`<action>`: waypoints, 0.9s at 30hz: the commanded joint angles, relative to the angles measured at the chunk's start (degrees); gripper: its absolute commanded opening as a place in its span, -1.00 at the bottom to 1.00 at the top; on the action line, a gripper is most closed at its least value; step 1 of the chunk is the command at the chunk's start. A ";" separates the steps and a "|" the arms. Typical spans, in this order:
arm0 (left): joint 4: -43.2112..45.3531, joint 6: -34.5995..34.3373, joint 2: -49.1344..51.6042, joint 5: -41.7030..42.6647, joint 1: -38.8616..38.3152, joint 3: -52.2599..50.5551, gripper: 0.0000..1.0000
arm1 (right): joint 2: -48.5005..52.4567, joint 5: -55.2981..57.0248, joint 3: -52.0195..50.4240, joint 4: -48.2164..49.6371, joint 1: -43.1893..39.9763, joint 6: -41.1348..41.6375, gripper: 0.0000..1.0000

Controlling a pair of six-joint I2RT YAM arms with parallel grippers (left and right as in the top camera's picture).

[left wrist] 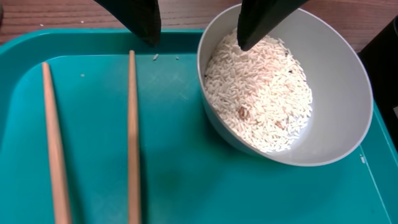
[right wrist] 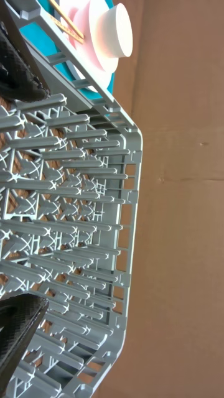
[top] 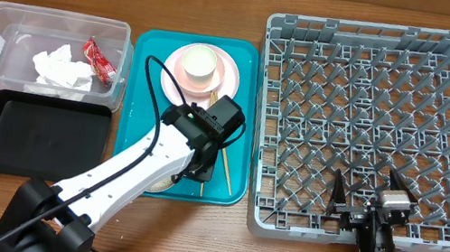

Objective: Sort waste into correct bins and load items into the dishwasher
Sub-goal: 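Reach the left gripper to the grey rice bowl and grip its rim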

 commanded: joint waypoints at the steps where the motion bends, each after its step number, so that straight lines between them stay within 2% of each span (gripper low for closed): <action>1: 0.22 -0.98 -0.07 -1.88 -0.26 -0.44 -0.14 | -0.68 -0.04 -0.61 0.44 -0.15 -0.04 1.00; 8: 0.15 -1.46 -0.07 -2.99 0.13 -0.44 -0.14 | -0.68 -0.04 -0.61 0.44 -0.15 -0.02 1.00; 27: 0.17 -0.55 -0.09 -2.82 7.17 -0.42 -0.14 | -0.68 -0.04 -0.61 0.44 -0.15 -0.02 1.00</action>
